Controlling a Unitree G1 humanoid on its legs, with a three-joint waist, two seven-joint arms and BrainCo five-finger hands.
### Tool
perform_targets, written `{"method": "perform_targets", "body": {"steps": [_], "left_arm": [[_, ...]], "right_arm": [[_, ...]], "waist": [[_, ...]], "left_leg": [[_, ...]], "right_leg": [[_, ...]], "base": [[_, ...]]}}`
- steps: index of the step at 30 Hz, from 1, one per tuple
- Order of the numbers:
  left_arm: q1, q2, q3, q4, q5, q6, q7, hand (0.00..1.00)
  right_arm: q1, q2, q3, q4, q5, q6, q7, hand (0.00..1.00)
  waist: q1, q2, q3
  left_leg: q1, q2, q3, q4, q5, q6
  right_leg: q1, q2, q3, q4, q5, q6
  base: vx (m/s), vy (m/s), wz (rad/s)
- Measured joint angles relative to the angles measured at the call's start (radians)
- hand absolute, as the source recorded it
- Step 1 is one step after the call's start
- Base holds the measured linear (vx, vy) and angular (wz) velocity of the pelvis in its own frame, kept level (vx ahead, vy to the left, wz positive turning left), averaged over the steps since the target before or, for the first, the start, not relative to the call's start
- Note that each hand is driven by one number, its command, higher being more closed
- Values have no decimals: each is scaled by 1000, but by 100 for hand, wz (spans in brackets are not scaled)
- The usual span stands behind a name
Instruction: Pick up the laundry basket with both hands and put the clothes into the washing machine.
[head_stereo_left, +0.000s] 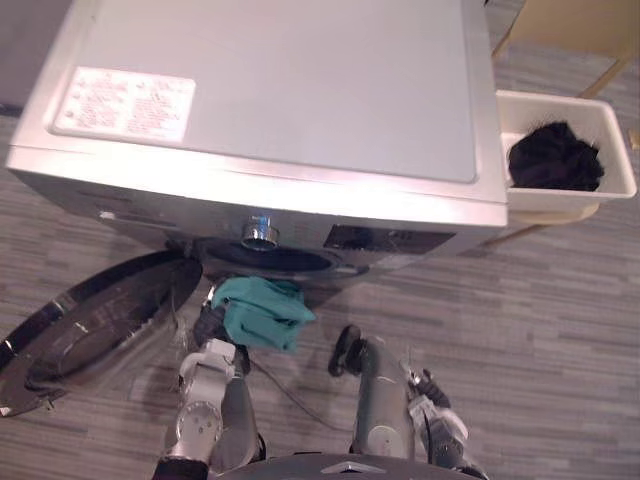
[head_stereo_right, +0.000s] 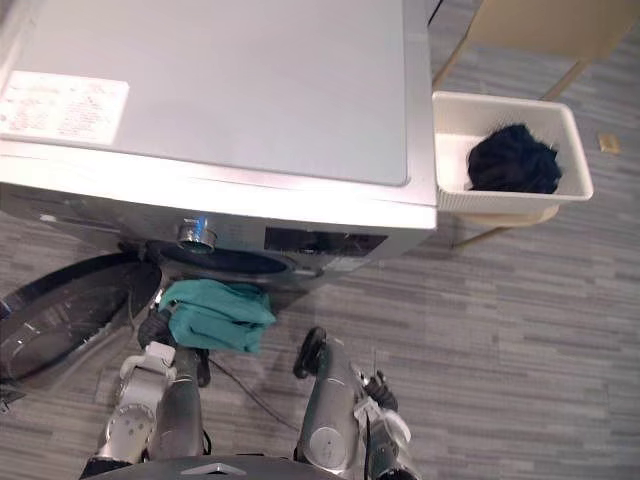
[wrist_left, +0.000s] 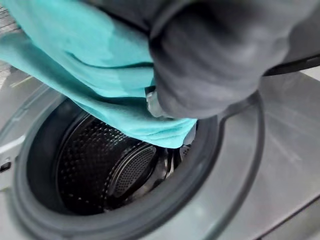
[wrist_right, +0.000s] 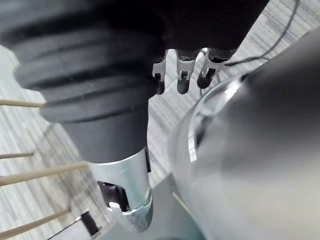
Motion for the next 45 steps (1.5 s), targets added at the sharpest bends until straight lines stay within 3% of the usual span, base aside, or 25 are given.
{"method": "perform_targets", "body": {"steps": [8,16,20,25,28,31,33,36,41,45], "left_arm": [[-302,-40,80,-71,0,-114,128,100],[-555,-11,123,0,9,-152,181,100],[-689,54,185,137,-3,-163,205,100],[-917,223,229,325,-87,-163,221,100],[-1027,327,225,412,-83,-123,220,100],[-1157,421,195,467,-62,-71,220,100],[-1203,449,190,475,-24,-90,210,100],[-1268,472,164,511,-11,-77,219,100],[-1363,518,-10,569,-11,-75,220,100],[-1443,571,-198,646,-12,-83,216,100]], "right_arm": [[1,3,21,-260,39,-35,-2,0],[4,40,-65,-327,76,-37,-35,0],[2,60,-81,-324,106,-43,-41,0],[2,67,-95,-317,118,-45,-42,0],[-1,66,-111,-285,139,-44,-39,0],[-1,68,-150,-242,147,-43,-34,0],[-1,74,-166,-220,150,-42,-33,0],[-2,81,-182,-199,180,-43,-33,0],[-52,89,-312,-203,242,-53,-37,0],[-121,66,-522,-207,351,-78,-54,0]], "waist": [[-12,-1,39],[-33,-2,57],[-50,-4,61],[-69,-10,65],[-74,-11,69],[-75,-11,69],[-78,-21,73],[-69,-27,78],[-55,-34,81],[-53,-51,103]], "left_leg": [[-269,101,18,231,-67,-7],[-441,172,33,391,-142,-1],[-498,196,43,438,-169,5],[-566,219,55,482,-189,16],[-578,240,56,513,-210,17],[-577,253,63,525,-221,23],[-578,254,72,535,-228,24],[-592,256,82,548,-228,25],[-631,253,83,580,-225,50],[-636,240,88,604,-220,66]], "right_leg": [[-310,29,81,180,-20,-36],[-508,70,143,268,-14,-46],[-576,90,164,280,-2,-43],[-655,106,188,289,17,-37],[-664,123,192,294,22,-35],[-667,138,203,283,34,-28],[-679,139,214,291,35,-27],[-703,141,225,296,49,-30],[-740,137,241,304,76,-33],[-747,133,255,309,99,-38]], "base": [[-86,-1,-35],[-17,10,-31],[-17,34,-30],[-25,28,-19],[-29,24,-20],[-33,22,-20],[-34,27,-15],[-57,3,-7],[-90,7,0],[-146,5,2]]}}
